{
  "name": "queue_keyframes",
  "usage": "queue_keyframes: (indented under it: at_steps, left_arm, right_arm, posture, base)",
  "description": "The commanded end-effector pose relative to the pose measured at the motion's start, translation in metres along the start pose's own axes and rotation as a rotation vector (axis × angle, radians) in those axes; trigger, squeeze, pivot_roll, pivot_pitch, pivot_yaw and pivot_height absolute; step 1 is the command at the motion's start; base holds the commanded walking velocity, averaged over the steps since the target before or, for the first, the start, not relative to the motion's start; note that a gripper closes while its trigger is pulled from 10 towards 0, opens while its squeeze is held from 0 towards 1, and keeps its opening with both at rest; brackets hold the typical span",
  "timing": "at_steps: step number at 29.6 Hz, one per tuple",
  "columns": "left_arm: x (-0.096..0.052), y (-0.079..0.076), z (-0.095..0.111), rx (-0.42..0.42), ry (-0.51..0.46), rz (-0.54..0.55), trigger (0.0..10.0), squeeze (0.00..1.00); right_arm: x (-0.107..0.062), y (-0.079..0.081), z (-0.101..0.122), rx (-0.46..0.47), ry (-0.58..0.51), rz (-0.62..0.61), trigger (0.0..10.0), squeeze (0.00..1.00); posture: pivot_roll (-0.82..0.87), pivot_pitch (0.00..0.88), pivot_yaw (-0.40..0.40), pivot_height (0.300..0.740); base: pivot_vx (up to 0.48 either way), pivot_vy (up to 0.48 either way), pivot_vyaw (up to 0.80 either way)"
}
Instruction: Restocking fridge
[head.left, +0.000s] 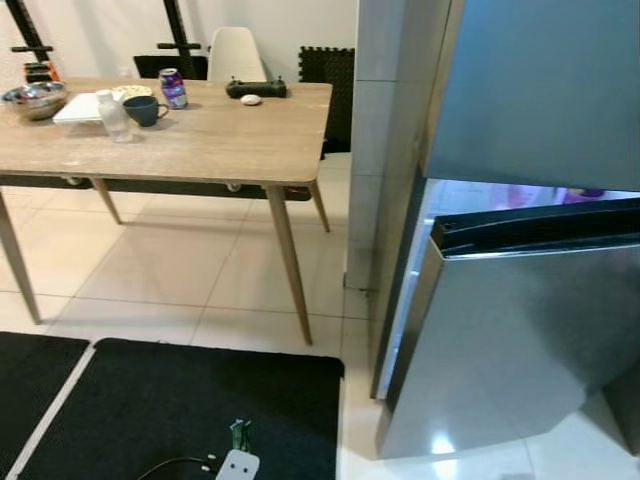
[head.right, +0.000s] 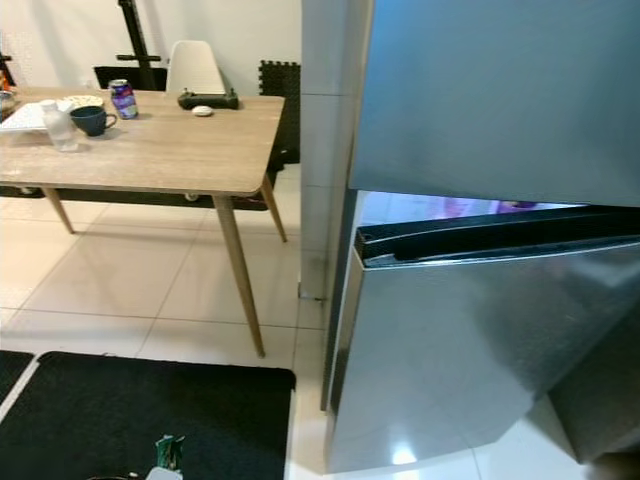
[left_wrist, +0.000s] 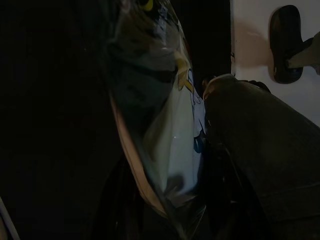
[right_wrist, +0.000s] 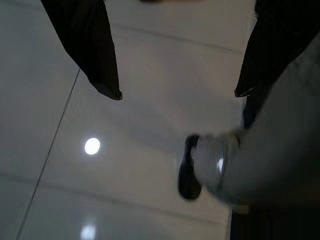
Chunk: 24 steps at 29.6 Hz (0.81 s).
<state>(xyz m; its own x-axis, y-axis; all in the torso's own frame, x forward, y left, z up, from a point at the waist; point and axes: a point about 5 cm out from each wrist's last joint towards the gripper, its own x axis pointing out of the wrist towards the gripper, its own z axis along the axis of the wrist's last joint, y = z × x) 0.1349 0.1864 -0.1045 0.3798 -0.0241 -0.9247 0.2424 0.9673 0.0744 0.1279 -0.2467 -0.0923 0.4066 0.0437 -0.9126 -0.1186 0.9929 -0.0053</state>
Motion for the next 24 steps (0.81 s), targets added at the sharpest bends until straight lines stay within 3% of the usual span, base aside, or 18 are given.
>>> queue_keyframes:
  at_steps: [1, 9, 17, 21, 24]
  left_arm:
    - [0.000, 0.000, -0.003, 0.011, 0.009, -0.004, 10.0, 0.00]
    - [0.000, 0.001, -0.003, 0.011, 0.006, -0.005, 10.0, 0.00]
    - [0.000, -0.001, -0.004, 0.006, 0.006, -0.007, 10.0, 0.00]
    - [0.000, -0.001, -0.005, 0.005, 0.008, -0.008, 10.0, 0.00]
    - [-0.001, 0.000, -0.005, 0.007, 0.010, -0.006, 10.0, 0.00]
  right_arm:
    - [-0.003, -0.010, 0.010, -0.004, -0.053, -0.018, 10.0, 0.00]
    - [-0.002, -0.015, 0.034, -0.044, -0.099, -0.016, 10.0, 0.00]
    - [-0.002, -0.014, 0.040, -0.031, -0.117, -0.002, 10.0, 0.00]
    - [-0.006, -0.019, 0.074, -0.054, -0.254, 0.018, 10.0, 0.00]
    - [-0.012, -0.014, 0.109, -0.099, -0.379, 0.140, 10.0, 0.00]
  posture:
    - [-0.11, 0.000, -0.021, 0.740]
    - [-0.11, 0.000, -0.026, 0.740]
    - [-0.11, 0.000, -0.027, 0.740]
    - [-0.11, 0.000, -0.024, 0.740]
    - [-0.10, 0.000, -0.022, 0.740]
  base:
    - [0.000, 0.000, 0.00]
    - [0.000, 0.000, 0.00]
    - [0.000, 0.000, -0.80]
    - [0.000, 0.000, -0.20]
    - [0.000, 0.000, 0.00]
